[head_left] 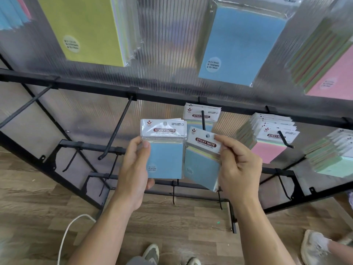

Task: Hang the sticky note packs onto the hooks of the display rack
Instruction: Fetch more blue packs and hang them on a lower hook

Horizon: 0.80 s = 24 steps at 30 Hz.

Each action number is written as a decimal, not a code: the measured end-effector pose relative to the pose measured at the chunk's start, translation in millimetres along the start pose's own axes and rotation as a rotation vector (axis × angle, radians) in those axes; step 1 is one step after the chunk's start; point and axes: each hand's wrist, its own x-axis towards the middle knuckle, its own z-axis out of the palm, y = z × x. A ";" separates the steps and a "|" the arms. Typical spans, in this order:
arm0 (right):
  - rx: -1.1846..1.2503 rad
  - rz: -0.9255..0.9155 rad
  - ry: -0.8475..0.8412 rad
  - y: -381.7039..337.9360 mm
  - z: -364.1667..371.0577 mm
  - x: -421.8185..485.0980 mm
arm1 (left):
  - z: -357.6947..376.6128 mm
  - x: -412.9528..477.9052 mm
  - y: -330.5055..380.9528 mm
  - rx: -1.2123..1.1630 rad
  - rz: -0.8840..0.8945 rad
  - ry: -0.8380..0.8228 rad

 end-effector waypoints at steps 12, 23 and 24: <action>-0.209 0.084 -0.140 1.7 5.7 12.9 | 2.7 -4.1 3.9 0.009 -0.005 -0.013; -0.328 0.201 -0.371 8.5 16.0 51.2 | 2.0 -2.2 8.2 0.054 -0.008 -0.057; -0.332 0.217 -0.361 7.5 15.0 52.5 | 2.6 -1.7 8.7 0.055 -0.008 -0.069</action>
